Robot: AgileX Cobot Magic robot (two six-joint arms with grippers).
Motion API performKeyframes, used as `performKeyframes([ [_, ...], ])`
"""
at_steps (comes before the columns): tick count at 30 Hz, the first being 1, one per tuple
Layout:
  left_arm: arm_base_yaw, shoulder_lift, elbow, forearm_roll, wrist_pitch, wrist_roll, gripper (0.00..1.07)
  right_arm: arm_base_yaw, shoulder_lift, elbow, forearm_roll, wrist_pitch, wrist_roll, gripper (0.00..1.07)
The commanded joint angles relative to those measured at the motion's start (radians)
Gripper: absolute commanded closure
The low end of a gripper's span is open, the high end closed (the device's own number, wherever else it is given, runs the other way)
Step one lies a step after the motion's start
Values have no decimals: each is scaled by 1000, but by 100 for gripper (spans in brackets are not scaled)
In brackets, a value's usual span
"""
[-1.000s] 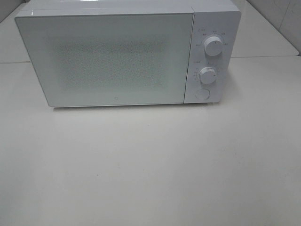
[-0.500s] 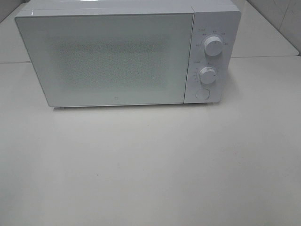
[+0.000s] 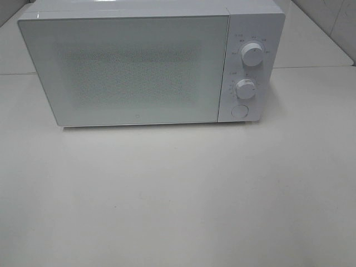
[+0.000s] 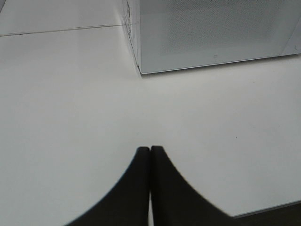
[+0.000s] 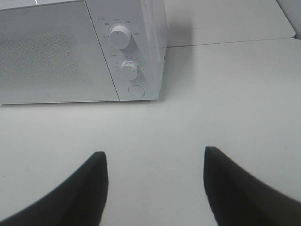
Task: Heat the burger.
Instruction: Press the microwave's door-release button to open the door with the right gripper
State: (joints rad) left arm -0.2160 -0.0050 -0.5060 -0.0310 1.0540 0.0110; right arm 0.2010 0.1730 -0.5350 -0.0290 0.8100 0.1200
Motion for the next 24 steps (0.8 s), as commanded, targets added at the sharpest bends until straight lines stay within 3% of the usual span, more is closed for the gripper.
performKeyframes([
  [1,-1,-5,2,-3,-13,2,106,-5,69,-6,0,-82,-17,51],
  [8,-1,-5,2,-3,-13,2,106,-5,229,-5,0,-217,-17,52],
  [13,-1,-5,2,-3,-13,2,106,-5,328,-5,0,-269,-17,61],
  [15,-1,-5,2,-3,-13,2,106,-5,400,-5,0,-306,-17,71],
  [16,-1,-5,2,-3,-13,2,106,-5,400,-5,0,-306,-17,71],
  [18,-1,-5,2,-3,-13,2,106,-5,497,-5,-3,-372,-18,85],
  [24,-1,-5,2,-3,-13,2,106,-5,611,-5,-3,-479,-25,98],
])
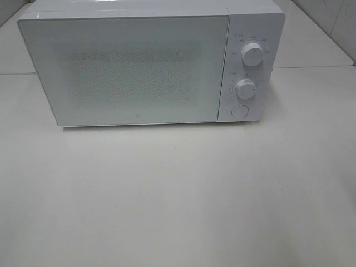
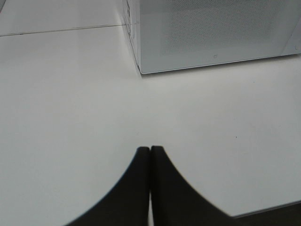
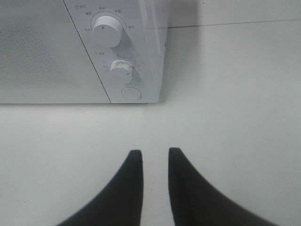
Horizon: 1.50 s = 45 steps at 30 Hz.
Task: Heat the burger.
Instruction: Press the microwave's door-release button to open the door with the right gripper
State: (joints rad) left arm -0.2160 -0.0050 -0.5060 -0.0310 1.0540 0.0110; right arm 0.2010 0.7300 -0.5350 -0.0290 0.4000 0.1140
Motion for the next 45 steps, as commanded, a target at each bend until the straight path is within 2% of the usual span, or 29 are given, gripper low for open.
performKeyframes([
  [1,-1,-5,2,-3,-13,2,106,-5,78,-5,-3,-94,-22,100],
  [4,-1,-5,2,-3,-13,2,106,-5,146,-5,-3,-162,-30,107],
  [18,-1,-5,2,-2,-13,2,106,-1,515,-5,-3,-582,-25,107],
  [23,-1,-5,2,-2,-13,2,106,3,625,-5,-3,-664,-21,107],
  [33,-1,-5,2,-2,-13,2,106,156,851,-6,-4,-884,-18,107],
  [37,-1,-5,2,-2,-13,2,106,209,951,-6,-4,-1000,52,107],
  [45,-1,-5,2,-2,-13,2,106,211,1075,-6,-3,-1126,355,107],
])
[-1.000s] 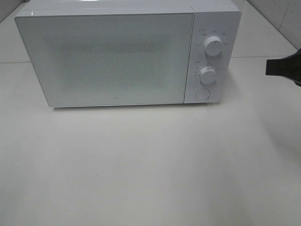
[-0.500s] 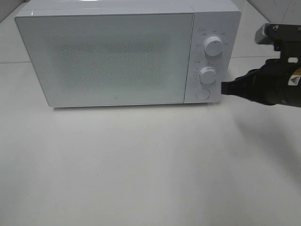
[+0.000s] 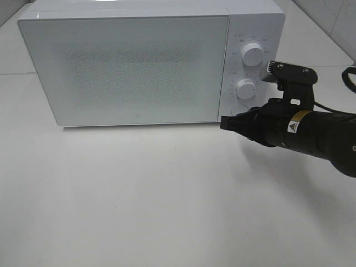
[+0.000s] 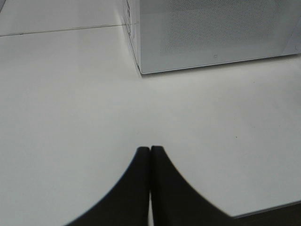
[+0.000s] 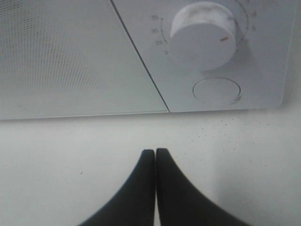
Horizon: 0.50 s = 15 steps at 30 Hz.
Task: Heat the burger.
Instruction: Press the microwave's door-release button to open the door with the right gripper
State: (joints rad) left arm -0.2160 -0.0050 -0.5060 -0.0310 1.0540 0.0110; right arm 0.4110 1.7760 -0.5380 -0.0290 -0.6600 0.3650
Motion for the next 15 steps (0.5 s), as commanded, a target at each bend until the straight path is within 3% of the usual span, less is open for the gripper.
performKeyframes([
  [1,-1,-5,2,-2,-13,2,106,1,46,-3,-3,-83,132,107],
  [7,-1,-5,2,-2,-13,2,106,1,103,-21,29,-159,310,107],
  [9,-1,-5,2,-2,-13,2,106,1,145,-51,96,-169,441,107],
  [15,-1,-5,2,-2,-13,2,106,1,180,-83,141,-184,478,107],
])
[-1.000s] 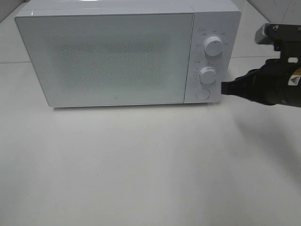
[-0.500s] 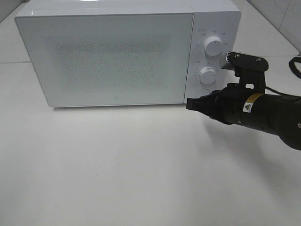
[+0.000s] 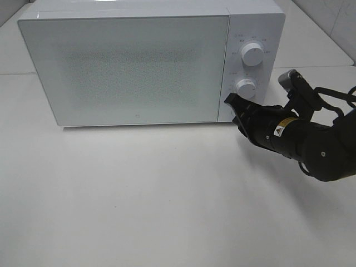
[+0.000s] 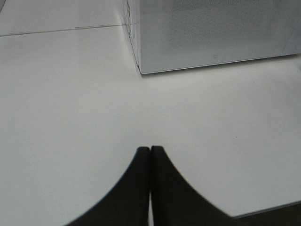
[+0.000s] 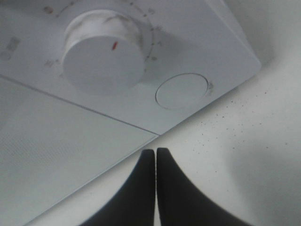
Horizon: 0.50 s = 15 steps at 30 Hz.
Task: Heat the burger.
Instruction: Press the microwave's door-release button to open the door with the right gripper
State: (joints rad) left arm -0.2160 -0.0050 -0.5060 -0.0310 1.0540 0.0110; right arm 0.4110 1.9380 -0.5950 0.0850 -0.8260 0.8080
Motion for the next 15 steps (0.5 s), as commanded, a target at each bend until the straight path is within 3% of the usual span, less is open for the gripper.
performKeyframes([
  [1,-1,-5,2,-2,-13,2,106,1,31,-42,41,-17,58,107],
  [8,-1,-5,2,-2,-13,2,106,-3,68,-81,65,-17,144,107],
  [15,-1,-5,2,-2,-13,2,106,-6,76,-108,228,-8,170,107],
])
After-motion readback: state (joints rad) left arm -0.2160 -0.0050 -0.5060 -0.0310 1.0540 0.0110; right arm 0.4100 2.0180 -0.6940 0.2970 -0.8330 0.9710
